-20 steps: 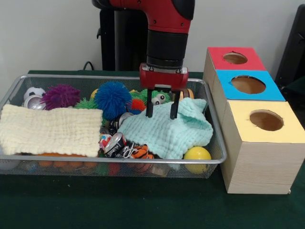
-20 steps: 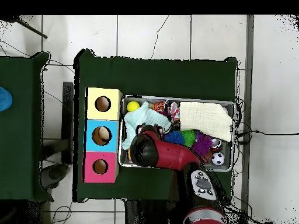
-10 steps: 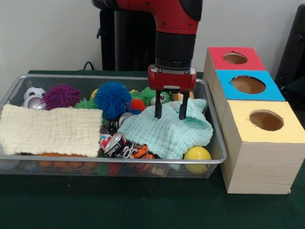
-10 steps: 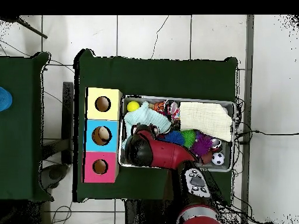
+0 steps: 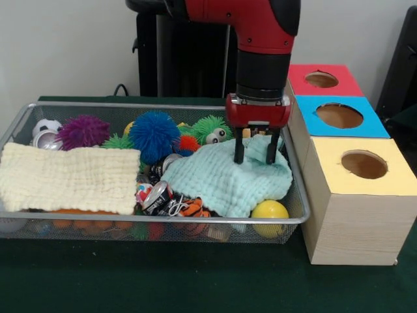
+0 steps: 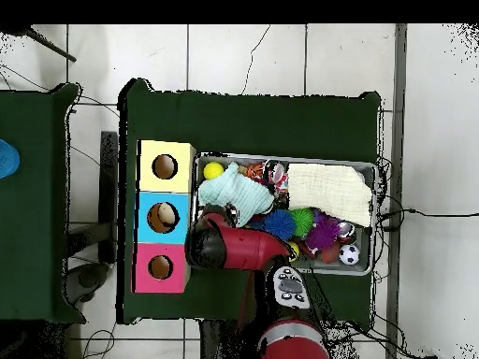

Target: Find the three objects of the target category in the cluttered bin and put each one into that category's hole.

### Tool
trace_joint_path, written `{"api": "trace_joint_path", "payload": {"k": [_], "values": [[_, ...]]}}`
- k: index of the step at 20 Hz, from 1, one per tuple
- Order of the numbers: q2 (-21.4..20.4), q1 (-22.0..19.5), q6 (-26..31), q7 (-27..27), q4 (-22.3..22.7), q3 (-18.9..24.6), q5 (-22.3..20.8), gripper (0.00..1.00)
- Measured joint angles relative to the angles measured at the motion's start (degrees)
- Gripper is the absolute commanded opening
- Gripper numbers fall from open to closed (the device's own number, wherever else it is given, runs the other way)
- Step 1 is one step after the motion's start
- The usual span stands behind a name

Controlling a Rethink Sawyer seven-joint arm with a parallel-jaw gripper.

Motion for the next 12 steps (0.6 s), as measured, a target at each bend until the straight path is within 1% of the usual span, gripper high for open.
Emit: {"api": "trace_joint_path", "payload": {"k": [1, 4, 5, 12], "values": [[0.74, 0.85, 0.00, 0.00, -0.01, -0.35, 0.16, 1.00], [1.87, 1.71, -0.01, 0.00, -0.02, -0.95, 0.16, 1.00], [2.88, 2.20, -0.01, 0.00, -0.02, -1.49, 0.16, 1.00], [6.13, 3.30, -0.85, 0.00, -0.12, -3.83, 0.20, 1.00]]}}
